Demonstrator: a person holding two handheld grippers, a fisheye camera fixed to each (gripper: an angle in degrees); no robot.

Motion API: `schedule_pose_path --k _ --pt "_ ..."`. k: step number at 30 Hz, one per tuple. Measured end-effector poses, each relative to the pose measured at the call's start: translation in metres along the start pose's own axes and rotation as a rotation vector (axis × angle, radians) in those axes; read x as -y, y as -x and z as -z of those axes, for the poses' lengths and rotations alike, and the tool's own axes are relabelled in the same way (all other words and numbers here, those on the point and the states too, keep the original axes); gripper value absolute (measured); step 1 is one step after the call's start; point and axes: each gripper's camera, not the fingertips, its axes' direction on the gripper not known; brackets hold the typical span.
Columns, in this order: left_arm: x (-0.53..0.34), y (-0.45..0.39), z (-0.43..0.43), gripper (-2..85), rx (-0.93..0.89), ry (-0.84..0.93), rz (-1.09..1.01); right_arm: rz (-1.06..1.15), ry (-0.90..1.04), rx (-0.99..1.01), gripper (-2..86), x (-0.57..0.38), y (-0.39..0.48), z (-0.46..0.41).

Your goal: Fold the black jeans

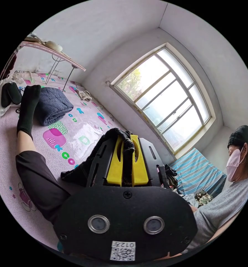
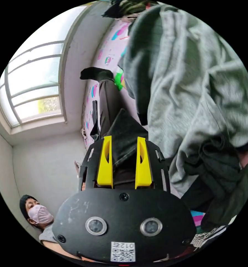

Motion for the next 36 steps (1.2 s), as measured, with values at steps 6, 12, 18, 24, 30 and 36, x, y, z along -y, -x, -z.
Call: schedule_pose_path --k 6,12,18,24,30,36 --pt "0.021 -0.024 0.003 5.2 0.038 0.008 -0.001 -0.217 -0.007 0.357 13.4 -0.01 -0.121 -0.047" --pt "0.034 -0.032 0.012 5.2 0.045 -0.018 0.046 -0.208 -0.205 0.362 2.5 0.035 -0.157 -0.038" --pt "0.06 -0.044 -0.006 5.2 0.062 0.029 0.035 0.157 -0.388 0.367 -0.5 0.064 -0.067 0.018" --pt "0.131 -0.041 -0.094 5.1 0.14 0.141 0.064 0.488 -0.264 0.214 -0.7 0.177 0.099 -0.015" --pt "0.28 -0.11 -0.144 5.1 0.165 0.047 -0.007 0.834 -0.289 0.136 -0.8 0.225 0.325 -0.047" --pt "0.373 -0.155 -0.118 5.4 0.183 0.044 -0.113 0.944 -0.303 0.148 -0.8 0.251 0.324 -0.069"
